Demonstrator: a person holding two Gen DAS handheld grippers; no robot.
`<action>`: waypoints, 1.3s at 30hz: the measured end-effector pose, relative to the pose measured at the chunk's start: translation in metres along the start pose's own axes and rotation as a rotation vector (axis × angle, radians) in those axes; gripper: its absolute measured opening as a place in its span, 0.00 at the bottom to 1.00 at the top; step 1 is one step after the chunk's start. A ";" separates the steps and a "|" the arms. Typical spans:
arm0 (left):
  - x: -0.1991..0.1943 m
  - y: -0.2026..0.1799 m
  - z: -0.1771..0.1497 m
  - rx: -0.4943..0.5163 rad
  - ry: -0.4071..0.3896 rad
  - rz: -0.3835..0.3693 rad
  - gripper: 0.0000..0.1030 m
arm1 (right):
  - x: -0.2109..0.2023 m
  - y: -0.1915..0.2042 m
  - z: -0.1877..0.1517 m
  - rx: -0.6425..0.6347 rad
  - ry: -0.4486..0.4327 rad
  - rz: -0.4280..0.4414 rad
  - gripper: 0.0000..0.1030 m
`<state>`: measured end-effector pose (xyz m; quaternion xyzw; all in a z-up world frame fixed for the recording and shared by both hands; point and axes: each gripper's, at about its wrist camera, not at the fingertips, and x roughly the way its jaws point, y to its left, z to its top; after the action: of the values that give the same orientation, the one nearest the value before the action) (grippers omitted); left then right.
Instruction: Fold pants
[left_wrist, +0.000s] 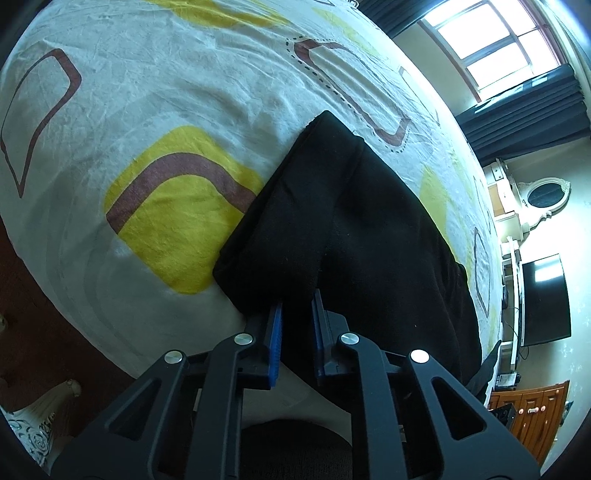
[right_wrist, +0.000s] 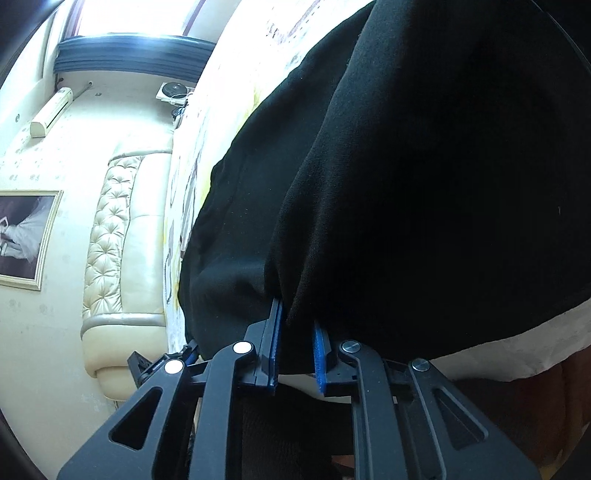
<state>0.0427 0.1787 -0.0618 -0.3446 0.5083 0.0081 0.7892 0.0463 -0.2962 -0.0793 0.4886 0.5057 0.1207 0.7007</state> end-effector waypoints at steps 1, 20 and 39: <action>-0.003 -0.002 -0.001 0.018 -0.004 0.002 0.15 | -0.009 0.002 0.003 -0.013 -0.010 -0.006 0.31; -0.040 -0.084 -0.023 0.200 -0.208 0.107 0.69 | -0.288 -0.170 0.201 -0.040 -0.419 -0.556 0.61; 0.025 -0.152 -0.066 0.266 -0.076 -0.007 0.75 | -0.304 -0.097 0.212 -0.085 -0.646 -0.636 0.70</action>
<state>0.0579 0.0177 -0.0168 -0.2381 0.4735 -0.0493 0.8466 0.0502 -0.6657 0.0242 0.2924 0.3807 -0.2387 0.8441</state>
